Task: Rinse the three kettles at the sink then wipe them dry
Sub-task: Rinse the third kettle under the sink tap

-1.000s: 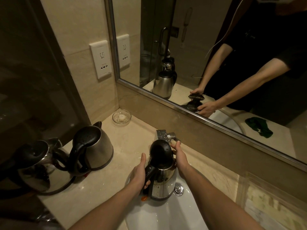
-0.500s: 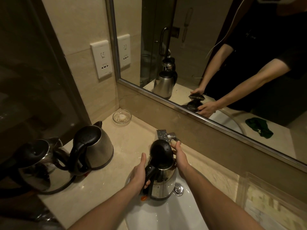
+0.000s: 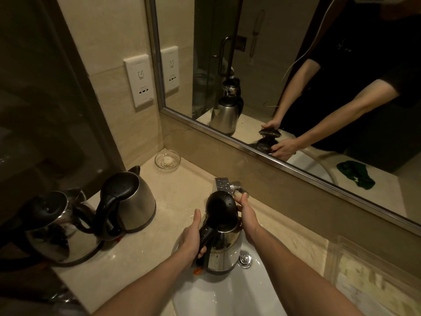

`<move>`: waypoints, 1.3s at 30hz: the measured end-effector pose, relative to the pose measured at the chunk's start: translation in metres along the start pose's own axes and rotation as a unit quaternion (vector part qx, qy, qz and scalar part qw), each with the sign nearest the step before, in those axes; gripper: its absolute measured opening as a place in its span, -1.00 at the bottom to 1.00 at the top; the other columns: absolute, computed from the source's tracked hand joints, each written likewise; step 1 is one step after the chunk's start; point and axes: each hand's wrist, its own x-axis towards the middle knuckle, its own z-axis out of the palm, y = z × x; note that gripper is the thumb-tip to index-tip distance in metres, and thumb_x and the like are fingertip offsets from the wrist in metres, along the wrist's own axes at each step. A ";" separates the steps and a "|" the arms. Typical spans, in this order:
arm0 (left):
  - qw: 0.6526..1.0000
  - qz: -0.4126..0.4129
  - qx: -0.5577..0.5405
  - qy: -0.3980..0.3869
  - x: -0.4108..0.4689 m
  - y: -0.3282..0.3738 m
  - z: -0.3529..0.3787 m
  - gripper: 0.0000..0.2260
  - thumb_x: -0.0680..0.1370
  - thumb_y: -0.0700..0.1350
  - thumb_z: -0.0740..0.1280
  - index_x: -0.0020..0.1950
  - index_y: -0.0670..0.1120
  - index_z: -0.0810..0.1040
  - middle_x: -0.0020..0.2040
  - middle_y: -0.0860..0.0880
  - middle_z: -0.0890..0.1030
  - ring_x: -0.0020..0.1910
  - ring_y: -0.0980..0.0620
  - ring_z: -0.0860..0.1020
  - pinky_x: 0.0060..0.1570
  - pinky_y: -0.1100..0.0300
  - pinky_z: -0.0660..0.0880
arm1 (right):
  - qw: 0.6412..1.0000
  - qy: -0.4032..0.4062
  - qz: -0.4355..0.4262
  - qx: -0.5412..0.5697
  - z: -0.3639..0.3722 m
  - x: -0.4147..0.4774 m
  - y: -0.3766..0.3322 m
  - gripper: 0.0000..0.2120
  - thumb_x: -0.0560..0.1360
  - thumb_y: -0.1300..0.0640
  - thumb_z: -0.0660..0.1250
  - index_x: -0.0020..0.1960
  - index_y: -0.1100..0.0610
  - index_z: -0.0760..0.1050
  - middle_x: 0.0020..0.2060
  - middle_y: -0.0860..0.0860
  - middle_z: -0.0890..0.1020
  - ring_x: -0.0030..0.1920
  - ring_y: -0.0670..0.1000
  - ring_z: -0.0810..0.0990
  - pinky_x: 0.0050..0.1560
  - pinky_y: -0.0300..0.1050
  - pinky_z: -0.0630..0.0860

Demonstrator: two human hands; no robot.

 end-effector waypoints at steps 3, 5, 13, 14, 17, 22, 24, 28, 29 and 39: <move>1.000 0.003 -0.001 -0.003 0.000 0.001 0.000 -0.19 0.56 0.44 0.00 0.18 -0.27 0.58 -0.53 -0.06 0.46 -0.62 0.03 0.39 -0.58 0.25 0.32 | 1.000 0.000 0.003 0.000 0.000 0.003 0.001 -0.42 0.63 -0.25 -0.13 0.43 0.01 0.39 0.40 0.17 0.39 0.39 0.20 0.34 0.28 0.10 0.30; 1.000 0.004 0.000 -0.006 -0.001 0.001 0.000 -0.20 0.56 0.44 -0.01 0.20 -0.26 0.58 -0.54 -0.06 0.44 -0.62 0.03 0.38 -0.57 0.24 0.31 | 1.000 0.002 0.000 -0.003 0.000 0.005 0.002 -0.42 0.62 -0.26 -0.12 0.43 0.00 0.38 0.44 0.17 0.35 0.43 0.20 0.30 0.33 0.11 0.27; 1.000 -0.004 -0.001 -0.001 0.002 0.001 0.001 -0.23 0.56 0.44 0.00 0.15 -0.23 0.58 -0.53 -0.06 0.45 -0.63 0.04 0.38 -0.60 0.25 0.31 | 1.000 0.007 0.001 -0.010 -0.001 0.007 0.004 -0.41 0.60 -0.29 -0.12 0.43 -0.02 0.39 0.44 0.15 0.34 0.43 0.20 0.29 0.36 0.18 0.25; 1.000 -0.004 -0.003 -0.001 0.002 0.001 0.001 -0.24 0.56 0.44 0.01 0.15 -0.22 0.58 -0.52 -0.05 0.45 -0.63 0.04 0.38 -0.60 0.25 0.31 | 1.000 0.007 0.000 -0.010 -0.001 0.007 0.004 -0.40 0.60 -0.30 -0.12 0.43 -0.02 0.39 0.45 0.15 0.34 0.44 0.21 0.29 0.37 0.20 0.25; 1.000 -0.003 -0.001 0.004 0.003 0.000 0.001 -0.26 0.56 0.44 0.00 0.14 -0.19 0.59 -0.52 -0.05 0.46 -0.63 0.05 0.39 -0.60 0.25 0.32 | 1.000 0.004 0.000 -0.011 0.000 0.006 0.004 -0.40 0.60 -0.30 -0.14 0.43 -0.03 0.38 0.44 0.16 0.34 0.43 0.22 0.29 0.37 0.24 0.26; 1.000 -0.001 0.001 0.004 0.003 0.000 0.001 -0.26 0.57 0.43 0.00 0.15 -0.20 0.58 -0.51 -0.05 0.47 -0.63 0.06 0.41 -0.60 0.26 0.32 | 1.000 0.009 0.005 -0.014 0.000 0.005 0.004 -0.40 0.60 -0.30 -0.13 0.44 -0.02 0.37 0.44 0.16 0.34 0.44 0.22 0.29 0.36 0.21 0.25; 1.000 -0.001 -0.001 0.006 0.003 -0.001 0.002 -0.26 0.57 0.42 0.00 0.15 -0.21 0.58 -0.51 -0.04 0.47 -0.63 0.06 0.40 -0.60 0.26 0.32 | 1.000 0.005 0.004 -0.015 0.000 0.004 0.004 -0.40 0.60 -0.29 -0.14 0.44 -0.02 0.37 0.44 0.16 0.35 0.43 0.22 0.29 0.35 0.21 0.26; 1.000 0.000 -0.004 0.002 0.003 -0.002 0.002 -0.24 0.57 0.42 0.00 0.15 -0.24 0.58 -0.53 -0.04 0.47 -0.64 0.06 0.40 -0.61 0.27 0.31 | 1.000 0.005 0.004 -0.012 0.000 0.002 0.003 -0.40 0.61 -0.28 -0.15 0.44 -0.02 0.37 0.43 0.17 0.36 0.42 0.23 0.31 0.33 0.19 0.28; 1.000 -0.001 -0.004 0.001 0.003 -0.001 0.002 -0.23 0.57 0.42 0.01 0.15 -0.25 0.58 -0.53 -0.04 0.47 -0.64 0.06 0.40 -0.61 0.27 0.31 | 1.000 0.006 0.005 -0.010 -0.001 0.002 0.002 -0.40 0.61 -0.27 -0.15 0.44 -0.01 0.37 0.42 0.16 0.37 0.42 0.23 0.31 0.32 0.18 0.28; 1.000 0.013 0.007 -0.012 0.006 -0.004 0.002 -0.27 0.55 0.46 -0.01 -0.02 -0.18 0.57 -0.53 -0.06 0.44 -0.63 0.03 0.37 -0.58 0.24 0.30 | 1.000 0.003 0.007 0.000 0.000 -0.001 0.001 -0.42 0.62 -0.26 -0.13 0.43 0.00 0.40 0.36 0.14 0.43 0.40 0.20 0.34 0.26 0.06 0.28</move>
